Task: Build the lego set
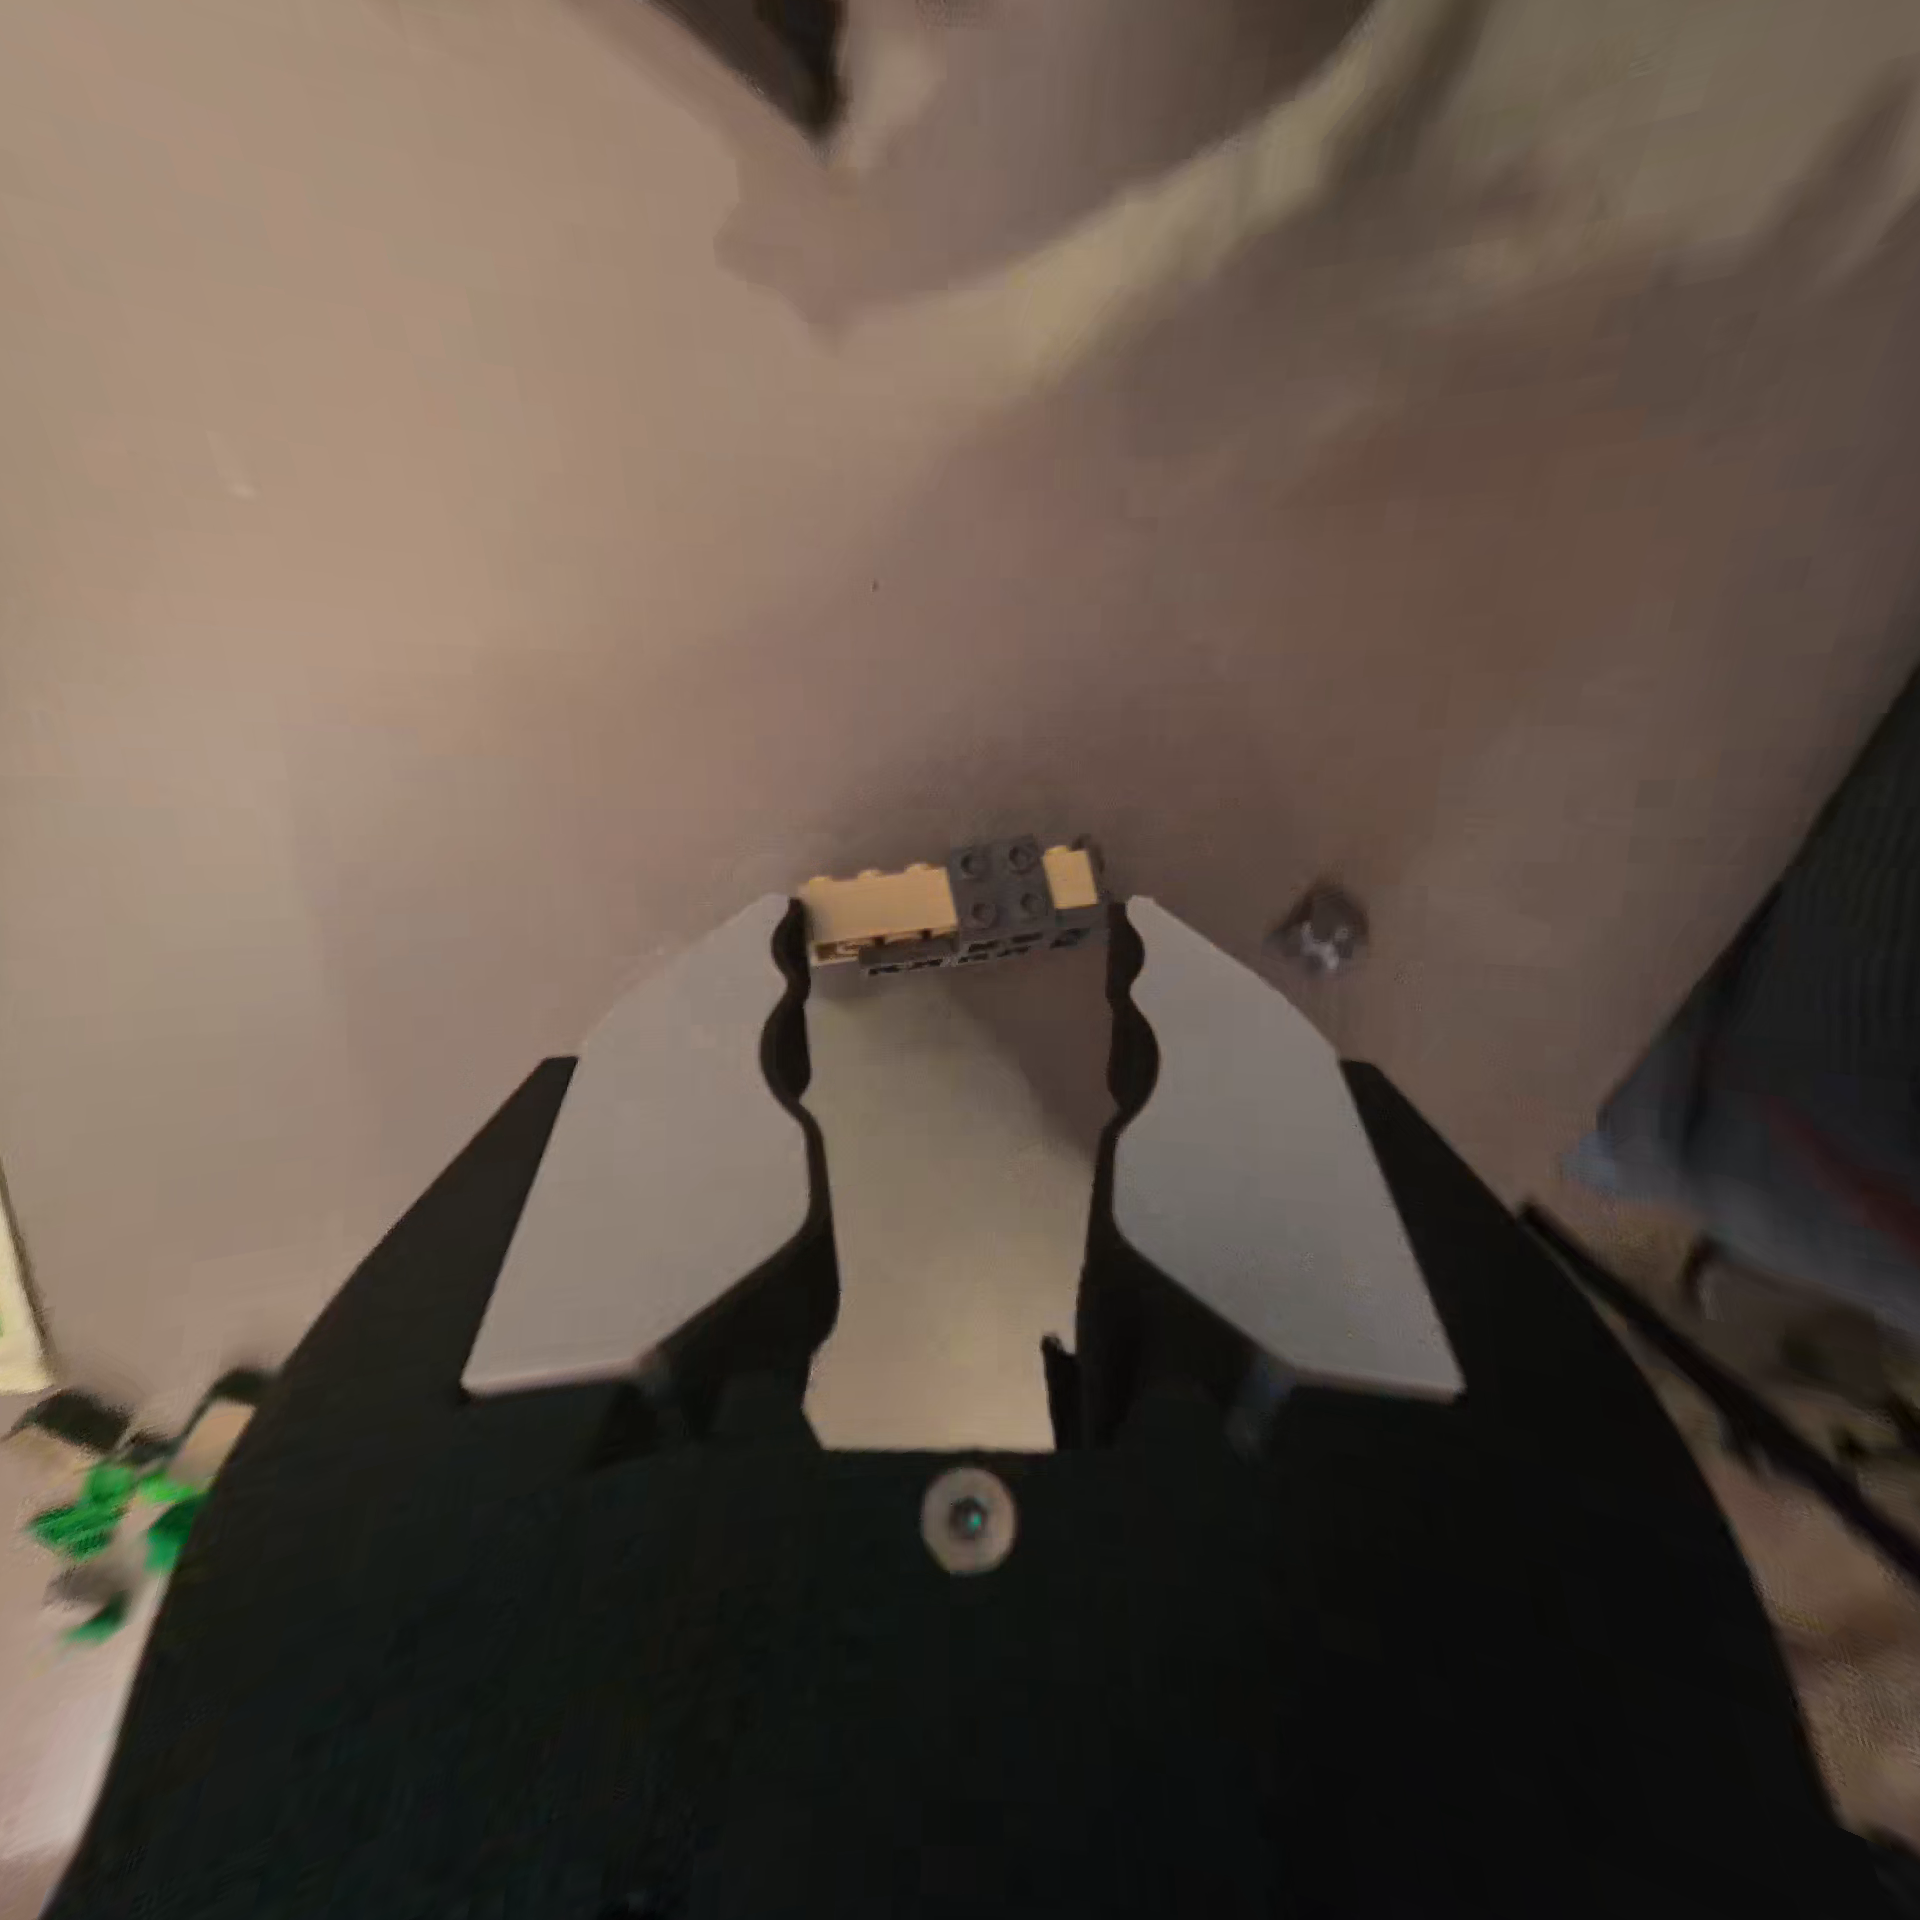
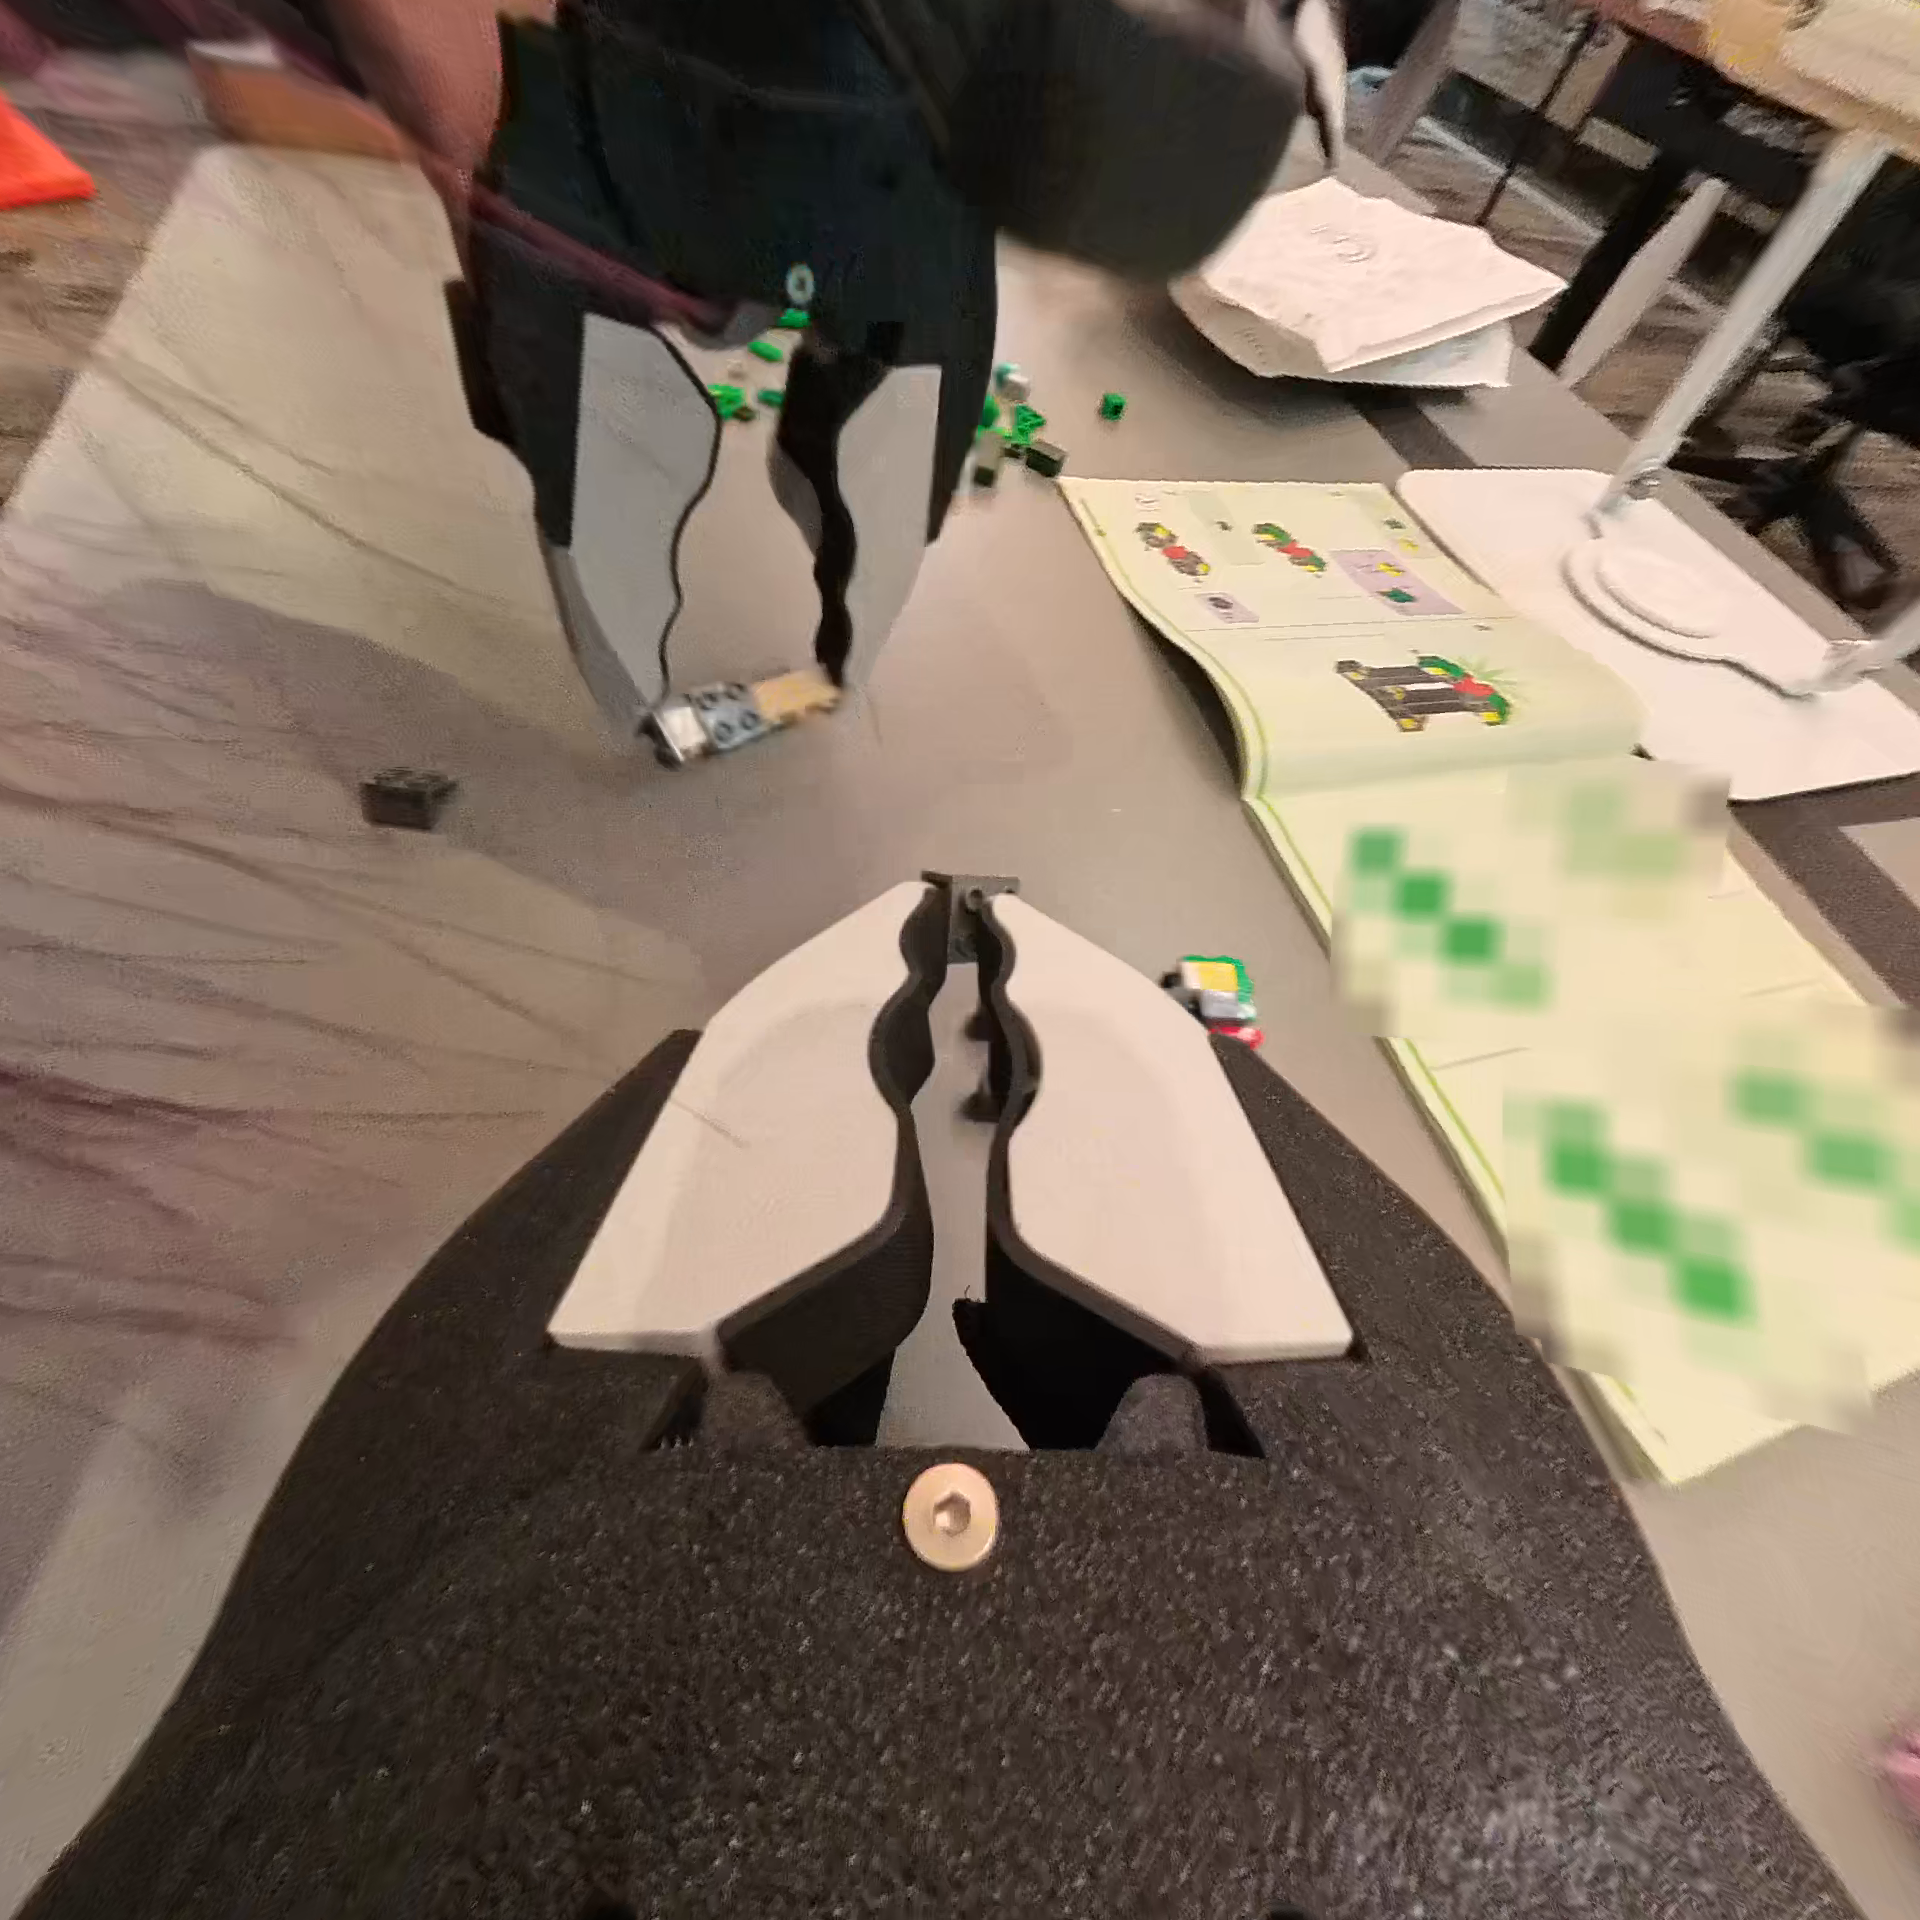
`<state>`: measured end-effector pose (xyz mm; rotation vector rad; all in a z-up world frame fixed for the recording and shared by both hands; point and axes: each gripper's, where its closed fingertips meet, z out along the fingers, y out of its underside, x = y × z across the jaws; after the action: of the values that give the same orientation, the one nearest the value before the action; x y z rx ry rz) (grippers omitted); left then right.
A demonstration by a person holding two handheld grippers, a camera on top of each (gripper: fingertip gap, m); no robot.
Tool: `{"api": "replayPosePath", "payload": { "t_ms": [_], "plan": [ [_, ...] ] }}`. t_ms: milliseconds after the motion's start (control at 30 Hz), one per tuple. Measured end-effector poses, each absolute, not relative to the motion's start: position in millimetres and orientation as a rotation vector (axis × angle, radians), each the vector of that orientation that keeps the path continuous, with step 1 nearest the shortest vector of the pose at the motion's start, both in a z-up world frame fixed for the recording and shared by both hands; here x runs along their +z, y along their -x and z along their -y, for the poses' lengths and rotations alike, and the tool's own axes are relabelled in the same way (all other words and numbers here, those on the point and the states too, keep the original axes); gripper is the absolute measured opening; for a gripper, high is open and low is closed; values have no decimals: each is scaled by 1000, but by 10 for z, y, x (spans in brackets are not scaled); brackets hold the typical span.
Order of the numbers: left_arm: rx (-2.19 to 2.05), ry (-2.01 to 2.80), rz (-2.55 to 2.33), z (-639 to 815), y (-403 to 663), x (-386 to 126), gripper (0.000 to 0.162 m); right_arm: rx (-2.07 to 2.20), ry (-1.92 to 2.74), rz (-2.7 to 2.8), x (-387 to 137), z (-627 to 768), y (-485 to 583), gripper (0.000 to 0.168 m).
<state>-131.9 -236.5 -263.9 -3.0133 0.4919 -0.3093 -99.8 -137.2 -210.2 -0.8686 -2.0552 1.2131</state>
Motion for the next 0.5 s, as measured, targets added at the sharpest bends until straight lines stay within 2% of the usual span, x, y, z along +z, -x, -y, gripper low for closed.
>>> {"api": "replayPosePath", "payload": {
  "t_ms": [167,333,400,500],
  "plan": [
    [-245,3413,-755,2607,1556,-2709,55,985,889,1876,-1955,975,1074,5],
    [-204,3509,-845,2573,1580,-2712,56,1015,958,1695,-1738,700,1060,5],
    [-197,3508,-857,2554,1571,-2710,63,1027,975,1667,-1708,644,1050,5],
    [-158,3460,-832,2498,1590,-2709,86,1064,992,1646,-1682,626,1043,5]
  ]
}}
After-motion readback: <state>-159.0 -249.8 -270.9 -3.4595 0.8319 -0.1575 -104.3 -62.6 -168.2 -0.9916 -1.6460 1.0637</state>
